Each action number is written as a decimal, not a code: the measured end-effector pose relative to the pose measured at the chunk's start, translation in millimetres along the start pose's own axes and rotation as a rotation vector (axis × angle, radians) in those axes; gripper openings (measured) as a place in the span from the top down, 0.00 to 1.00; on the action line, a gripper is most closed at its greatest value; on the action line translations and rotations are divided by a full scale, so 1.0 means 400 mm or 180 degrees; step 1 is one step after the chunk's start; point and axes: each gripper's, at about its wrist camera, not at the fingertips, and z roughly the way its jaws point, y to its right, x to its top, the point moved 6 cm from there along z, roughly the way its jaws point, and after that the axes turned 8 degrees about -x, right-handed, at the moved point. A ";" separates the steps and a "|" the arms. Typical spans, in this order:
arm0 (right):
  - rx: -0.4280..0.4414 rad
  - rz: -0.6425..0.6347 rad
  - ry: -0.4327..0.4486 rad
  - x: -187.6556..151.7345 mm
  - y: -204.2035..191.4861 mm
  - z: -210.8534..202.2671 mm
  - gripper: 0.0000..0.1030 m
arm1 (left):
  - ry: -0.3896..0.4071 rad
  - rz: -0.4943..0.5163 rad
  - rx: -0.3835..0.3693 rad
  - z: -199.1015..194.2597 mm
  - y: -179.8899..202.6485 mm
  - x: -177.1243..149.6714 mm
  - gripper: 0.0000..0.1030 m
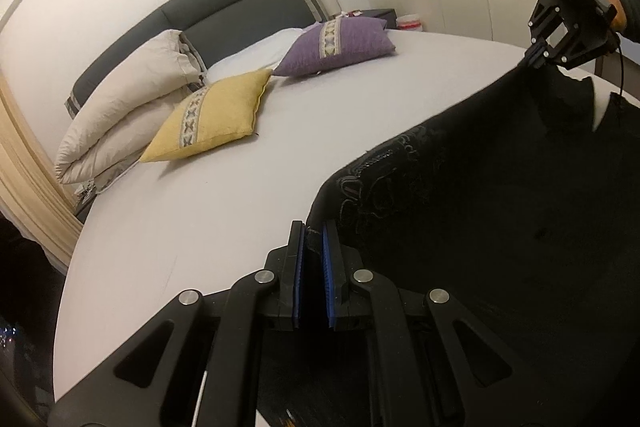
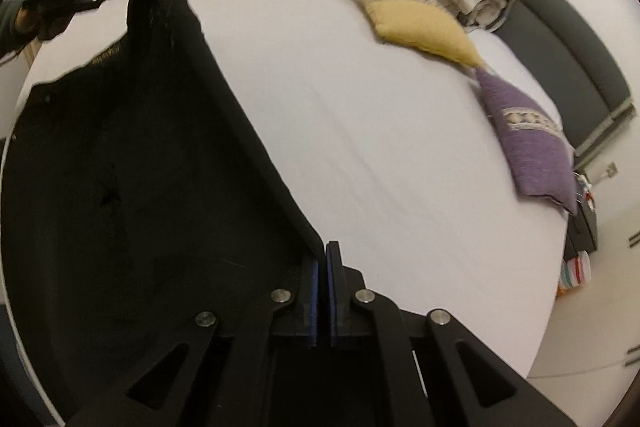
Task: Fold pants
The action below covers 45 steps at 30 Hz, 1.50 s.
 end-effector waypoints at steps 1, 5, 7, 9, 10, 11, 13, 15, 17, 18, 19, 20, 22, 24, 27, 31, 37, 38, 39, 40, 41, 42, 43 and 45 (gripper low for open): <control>-0.0080 -0.0028 0.0034 -0.001 -0.020 -0.028 0.97 | 0.0026 -0.0016 -0.0015 -0.032 0.015 -0.009 0.93; -0.0277 -0.0254 0.0081 -0.043 -0.139 -0.130 0.97 | 0.0065 -0.0096 -0.0105 -0.143 0.084 -0.080 0.93; -0.0232 -0.0195 0.0099 -0.071 -0.184 -0.161 0.97 | 0.0024 -0.0176 -0.0186 -0.195 0.129 -0.141 0.93; -0.0221 -0.0218 0.0083 -0.114 -0.251 -0.189 0.97 | -0.0054 -0.0171 -0.0216 -0.236 0.187 -0.206 0.93; -0.0217 -0.0209 0.0058 -0.134 -0.282 -0.196 0.97 | -0.0104 -0.0146 -0.0213 -0.252 0.218 -0.237 0.93; -0.0206 -0.0190 0.0028 -0.162 -0.322 -0.211 0.97 | -0.0145 -0.0147 -0.0222 -0.264 0.244 -0.264 0.93; -0.0181 -0.0172 -0.0054 -0.203 -0.388 -0.214 0.97 | -0.0226 -0.0157 -0.0244 -0.280 0.294 -0.321 0.93; -0.0155 -0.0149 -0.0142 -0.239 -0.441 -0.204 0.97 | -0.0310 -0.0209 -0.0274 -0.290 0.332 -0.376 0.93; -0.0222 -0.0214 -0.0239 -0.269 -0.491 -0.186 0.97 | -0.0386 -0.0270 -0.0327 -0.296 0.370 -0.425 0.93; -0.0252 -0.0245 -0.0265 -0.278 -0.507 -0.185 0.97 | -0.0415 -0.0254 -0.0324 -0.301 0.387 -0.444 0.93; -0.0288 -0.0273 -0.0294 -0.286 -0.525 -0.182 0.97 | -0.0436 -0.0220 -0.0311 -0.305 0.401 -0.458 0.93; -0.0311 -0.0284 -0.0309 -0.289 -0.536 -0.180 0.97 | -0.0449 -0.0196 -0.0297 -0.310 0.412 -0.472 0.93; -0.0331 -0.0248 -0.0308 -0.296 -0.549 -0.191 0.97 | -0.0461 -0.0196 -0.0287 -0.321 0.425 -0.493 0.93; -0.0330 -0.0191 -0.0289 -0.296 -0.549 -0.200 0.97 | -0.0471 -0.0243 -0.0296 -0.327 0.428 -0.510 0.93; -0.0364 -0.0247 -0.0288 -0.293 -0.555 -0.207 0.97 | -0.0498 -0.0248 -0.0285 -0.328 0.430 -0.523 0.93; -0.0373 -0.0360 -0.0350 -0.310 -0.593 -0.197 0.96 | -0.0538 -0.0216 -0.0307 -0.326 0.421 -0.534 0.93; -0.0470 -0.0398 -0.0362 -0.332 -0.638 -0.189 0.96 | -0.0632 -0.0083 -0.0358 -0.319 0.430 -0.548 0.93; -0.0493 -0.0400 -0.0358 -0.330 -0.639 -0.194 0.96 | -0.0630 -0.0075 -0.0360 -0.324 0.433 -0.551 0.93; -0.0513 -0.0417 -0.0348 -0.331 -0.650 -0.205 0.96 | -0.0630 -0.0074 -0.0360 -0.320 0.426 -0.548 0.93; -0.0530 -0.0443 -0.0335 -0.330 -0.655 -0.214 0.96 | -0.0625 -0.0067 -0.0358 -0.325 0.428 -0.552 0.93; -0.0539 -0.0455 -0.0326 -0.330 -0.662 -0.223 0.96 | -0.0628 -0.0062 -0.0360 -0.327 0.428 -0.554 0.93; -0.0540 -0.0458 -0.0321 -0.331 -0.667 -0.229 0.96 | -0.0635 -0.0063 -0.0370 -0.325 0.420 -0.549 0.93; -0.0549 -0.0463 -0.0323 -0.332 -0.672 -0.231 0.96 | -0.0638 -0.0062 -0.0379 -0.324 0.419 -0.549 0.93; -0.0549 -0.0448 -0.0347 -0.338 -0.685 -0.228 0.96 | -0.0653 -0.0069 -0.0402 -0.322 0.424 -0.548 0.93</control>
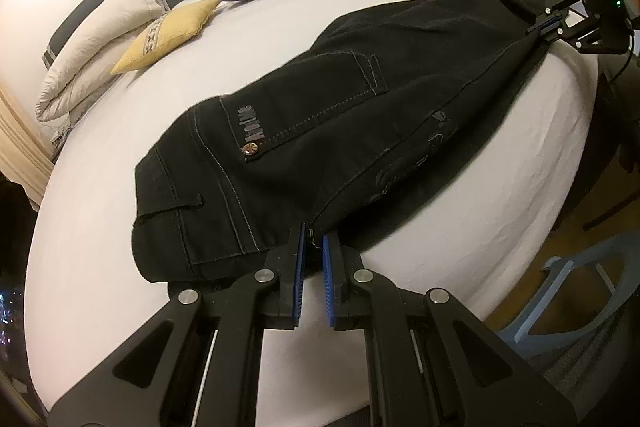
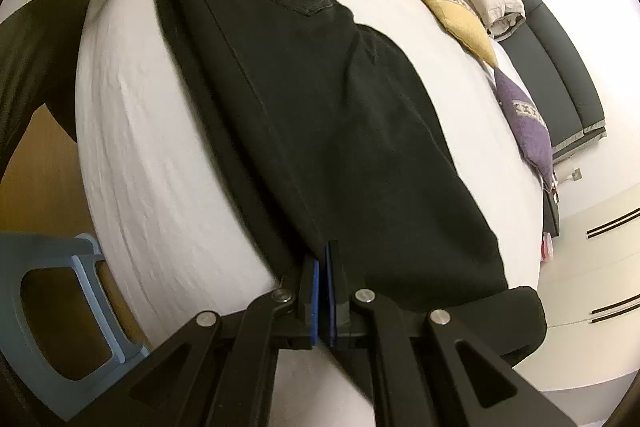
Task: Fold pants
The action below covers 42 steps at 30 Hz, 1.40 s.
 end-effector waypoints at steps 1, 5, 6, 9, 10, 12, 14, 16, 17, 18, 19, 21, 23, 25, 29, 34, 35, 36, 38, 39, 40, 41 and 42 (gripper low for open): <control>0.0003 0.0009 -0.0014 -0.001 -0.003 0.006 0.96 | -0.0010 0.0008 -0.0013 0.005 0.001 -0.001 0.93; 0.0019 0.0066 -0.0025 -0.001 -0.007 0.013 0.96 | -0.0051 0.0059 0.0006 0.018 -0.011 0.006 0.93; 0.0015 0.0071 -0.0018 -0.005 -0.010 0.010 0.96 | -0.0053 0.0061 0.0008 0.021 -0.012 0.005 0.93; -0.0025 0.0022 0.0013 -0.009 -0.010 0.017 0.95 | -0.0127 -0.0018 -0.0010 0.043 -0.024 -0.005 0.89; -0.0076 -0.0029 0.0026 -0.010 -0.015 0.017 0.95 | -0.0129 -0.0036 -0.0009 0.046 -0.027 -0.006 0.88; -0.0199 -0.0105 0.0046 -0.012 -0.031 0.012 0.95 | -0.0158 -0.0003 0.0041 0.044 -0.023 -0.005 0.87; -0.0246 -0.0092 0.0051 -0.014 -0.033 0.009 0.94 | -0.0243 -0.0008 0.0038 0.040 -0.024 -0.006 0.86; -0.0258 0.0012 0.0047 -0.017 -0.029 0.002 0.91 | -0.0315 -0.0080 -0.0043 0.031 -0.026 -0.009 0.86; -0.0257 0.0073 0.0047 -0.021 -0.027 -0.003 0.90 | -0.0333 -0.0123 -0.0086 0.022 -0.028 -0.009 0.86; -0.0261 0.0119 0.0049 -0.025 -0.025 -0.008 0.86 | -0.0334 -0.0164 -0.0150 0.012 -0.028 -0.007 0.86; -0.0281 0.0167 0.0057 -0.030 -0.020 -0.014 0.78 | -0.0340 -0.0225 -0.0255 -0.002 -0.027 -0.001 0.86; -0.0325 0.0302 0.0070 -0.043 -0.009 -0.034 0.59 | -0.0280 -0.0301 -0.0307 -0.026 -0.021 0.023 0.86; -0.0164 0.0551 0.0081 -0.058 0.009 -0.063 0.34 | -0.0085 -0.0433 -0.0366 -0.050 -0.021 0.084 0.86; 0.0055 0.0878 0.0132 -0.073 0.036 -0.098 0.29 | 0.0090 -0.0526 -0.0408 -0.051 -0.020 0.152 0.86; 0.0164 0.1842 0.0043 -0.134 0.193 -0.121 0.29 | 0.0190 -0.0545 -0.0509 0.035 0.013 0.289 0.86; 0.0132 0.3366 -0.0416 -0.276 0.482 -0.066 0.29 | -0.0155 -0.0680 -0.0574 0.202 0.036 0.341 0.86; 0.0162 0.3542 -0.0510 -0.294 0.527 -0.049 0.29 | -0.0265 -0.0727 -0.0624 0.233 0.048 0.334 0.86; 0.0173 0.3660 -0.0565 -0.305 0.569 -0.032 0.29 | -0.0344 -0.0749 -0.0630 0.258 0.055 0.323 0.86; 0.0141 0.3752 -0.0704 -0.311 0.634 0.008 0.28 | -0.0314 -0.0712 -0.0532 0.278 0.065 0.314 0.86; 0.0119 0.3754 -0.0800 -0.311 0.653 0.032 0.28 | -0.0271 -0.0723 -0.0511 0.279 0.066 0.314 0.86; 0.0124 0.3774 -0.0949 -0.313 0.669 0.062 0.28 | -0.0243 -0.0773 -0.0522 0.280 0.063 0.312 0.86; 0.0142 0.3814 -0.1095 -0.317 0.680 0.087 0.28 | -0.0218 -0.0842 -0.0548 0.282 0.057 0.313 0.86; 0.0171 0.3869 -0.1257 -0.318 0.688 0.119 0.28 | -0.0202 -0.0880 -0.0560 0.285 0.053 0.312 0.86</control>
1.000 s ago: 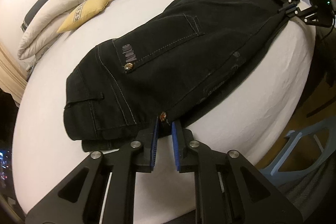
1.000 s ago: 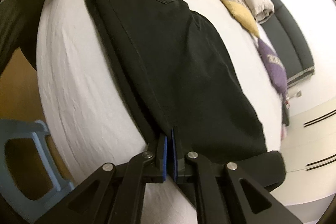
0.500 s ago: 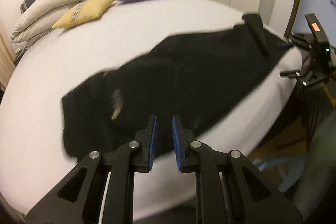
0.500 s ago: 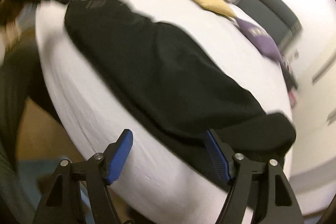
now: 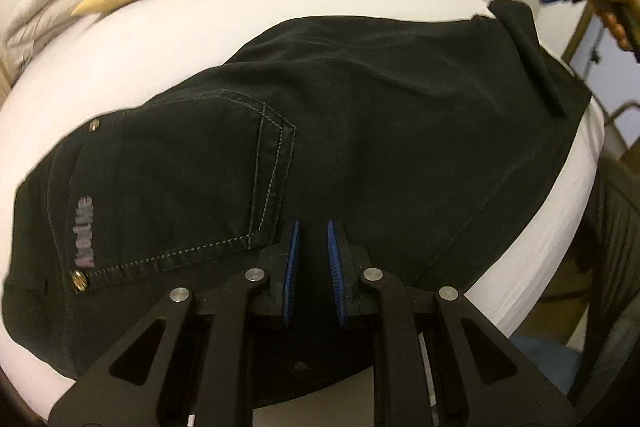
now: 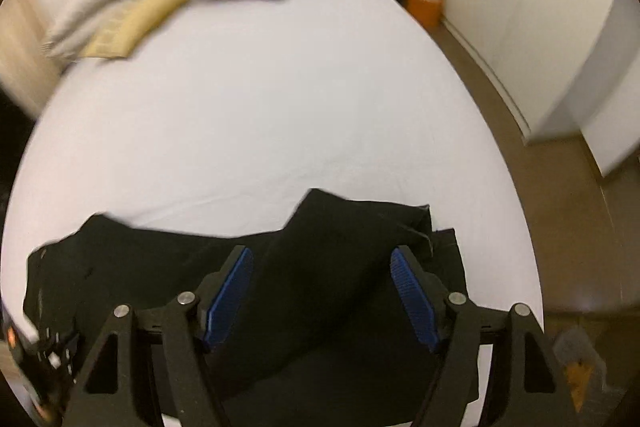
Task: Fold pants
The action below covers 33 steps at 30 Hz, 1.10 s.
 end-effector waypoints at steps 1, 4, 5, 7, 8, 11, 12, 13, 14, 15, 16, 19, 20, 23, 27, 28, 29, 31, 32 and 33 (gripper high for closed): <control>-0.0024 0.0015 -0.0110 0.013 -0.010 0.025 0.28 | 0.0021 -0.0005 0.0012 0.003 -0.003 0.002 0.86; -0.0318 -0.0056 -0.0324 0.040 -0.042 0.083 0.28 | 0.0046 0.0071 0.0077 0.004 0.014 -0.009 0.86; -0.0432 -0.0115 -0.0375 0.050 -0.049 0.102 0.28 | 0.0053 0.0090 0.0092 0.002 0.015 -0.013 0.86; -0.0709 -0.0270 -0.0488 0.053 -0.060 0.144 0.28 | 0.0075 0.0083 0.0088 0.005 0.014 -0.017 0.86; -0.0826 -0.0325 -0.0541 0.050 -0.062 0.165 0.28 | 0.0090 0.0069 0.0079 0.004 0.021 -0.020 0.86; -0.0977 -0.0396 -0.0661 0.035 -0.041 0.216 0.43 | 0.0132 0.0055 0.0080 -0.003 0.020 -0.037 0.86; -0.0946 -0.0398 -0.0690 0.029 -0.038 0.222 0.65 | 0.0144 0.0058 0.0088 -0.004 0.022 -0.046 0.86; -0.0891 -0.0397 -0.0717 0.021 -0.037 0.226 0.81 | 0.0159 0.0062 0.0096 -0.004 0.023 -0.047 0.86; -0.0835 -0.0387 -0.0695 0.014 -0.032 0.220 0.86 | 0.0168 0.0061 0.0097 -0.004 0.019 -0.051 0.86; -0.0820 -0.0391 -0.0658 0.015 -0.030 0.213 0.92 | 0.0176 0.0055 0.0099 -0.003 0.020 -0.052 0.86; -0.0783 -0.0378 -0.0609 0.013 -0.024 0.203 0.93 | 0.0180 0.0051 0.0102 -0.002 0.021 -0.052 0.86; -0.0689 -0.0278 -0.0444 0.007 0.007 0.164 0.96 | 0.0170 0.0058 0.0123 -0.006 0.022 -0.054 0.86; -0.0653 -0.0230 -0.0389 0.005 0.017 0.151 0.96 | 0.0165 0.0059 0.0133 -0.006 0.023 -0.054 0.86; -0.0397 -0.0016 -0.0254 0.017 0.028 0.120 0.96 | 0.0151 0.0058 0.0168 -0.004 0.029 -0.051 0.86; -0.0252 0.0052 -0.0485 0.060 0.008 0.128 0.60 | 0.0147 0.0053 0.0213 0.000 0.035 -0.048 0.86; -0.0263 0.0049 -0.0542 0.063 -0.001 0.129 0.39 | 0.0152 0.0048 0.0215 0.000 0.036 -0.048 0.86; -0.0280 0.0030 -0.0570 0.065 -0.020 0.126 0.33 | 0.0157 0.0038 0.0215 0.000 0.036 -0.048 0.86; -0.0368 -0.0053 -0.0585 0.080 -0.049 0.137 0.31 | 0.0171 0.0022 0.0203 0.000 0.036 -0.048 0.86; -0.0438 -0.0083 -0.0642 0.083 -0.056 0.151 0.31 | 0.0177 0.0021 0.0197 0.000 0.036 -0.048 0.86; -0.0480 -0.0099 -0.0698 0.076 -0.065 0.165 0.31 | 0.0184 0.0019 0.0189 0.000 0.036 -0.049 0.86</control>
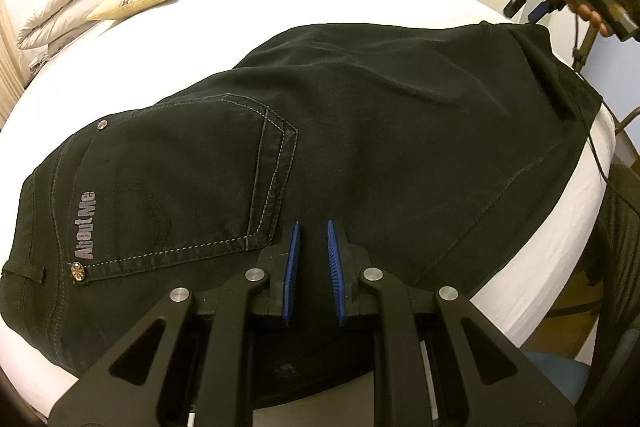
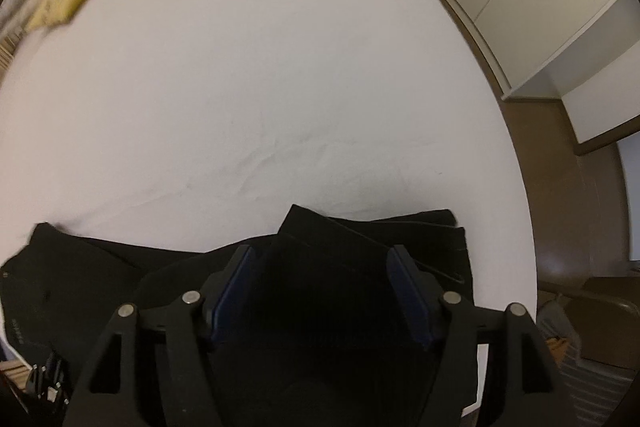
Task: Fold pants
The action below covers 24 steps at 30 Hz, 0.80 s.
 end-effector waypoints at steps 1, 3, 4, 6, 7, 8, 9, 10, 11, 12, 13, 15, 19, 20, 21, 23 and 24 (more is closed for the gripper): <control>-0.0059 -0.0015 -0.0080 0.003 -0.007 0.022 0.31 | 0.0005 -0.0003 -0.0008 -0.001 -0.001 0.000 0.86; -0.0111 0.0018 -0.0177 0.014 -0.011 0.060 0.32 | 0.0018 -0.0011 -0.0030 -0.003 -0.004 -0.001 0.86; -0.0095 0.0076 -0.0212 0.022 -0.007 0.080 0.34 | 0.0027 -0.0018 -0.0040 -0.004 -0.005 -0.002 0.86; -0.0002 0.0193 -0.0257 0.044 0.015 0.110 0.49 | 0.0052 -0.0030 -0.0058 -0.006 -0.009 -0.004 0.86; 0.0038 0.0207 -0.0267 0.047 0.019 0.119 0.58 | 0.0062 -0.0030 -0.0060 -0.007 -0.011 -0.005 0.86; 0.0043 0.0196 -0.0254 0.053 0.027 0.122 0.62 | 0.0073 -0.0028 -0.0061 -0.007 -0.012 -0.007 0.86; 0.0056 0.0175 -0.0226 0.056 0.030 0.122 0.72 | 0.0081 -0.0027 -0.0063 -0.008 -0.013 -0.007 0.86; 0.0077 0.0164 -0.0208 0.051 0.056 0.134 0.77 | 0.0086 -0.0025 -0.0063 -0.008 -0.015 -0.008 0.86; 0.0117 0.0164 -0.0188 0.052 0.060 0.131 0.78 | 0.0087 -0.0023 -0.0061 -0.007 -0.015 -0.009 0.86; 0.0181 0.0183 -0.0146 0.055 0.074 0.129 0.80 | 0.0085 -0.0019 -0.0057 -0.008 -0.017 -0.009 0.86; 0.0234 0.0228 -0.0075 0.056 0.092 0.121 0.80 | 0.0079 -0.0014 -0.0052 -0.008 -0.016 -0.009 0.86; 0.0328 0.0307 0.0088 0.047 0.129 0.101 0.81 | 0.0069 -0.0011 -0.0040 -0.008 -0.016 -0.010 0.86; 0.0594 0.0524 0.0440 0.018 0.191 0.030 0.81 | 0.0063 -0.0001 -0.0020 -0.009 -0.012 -0.007 0.86; 0.0664 0.0598 0.0523 0.003 0.216 0.016 0.81 | 0.0062 0.0002 -0.0013 -0.009 -0.010 -0.007 0.86; 0.0776 0.0700 0.0635 -0.014 0.252 0.000 0.81 | 0.0059 0.0006 -0.0004 -0.008 -0.009 -0.006 0.86; 0.0981 0.0939 0.0853 -0.065 0.300 -0.043 0.81 | 0.0054 0.0017 0.0015 -0.007 -0.005 -0.005 0.86; 0.1096 0.1079 0.0934 -0.098 0.317 -0.036 0.81 | 0.0052 0.0015 0.0020 -0.007 -0.004 -0.005 0.86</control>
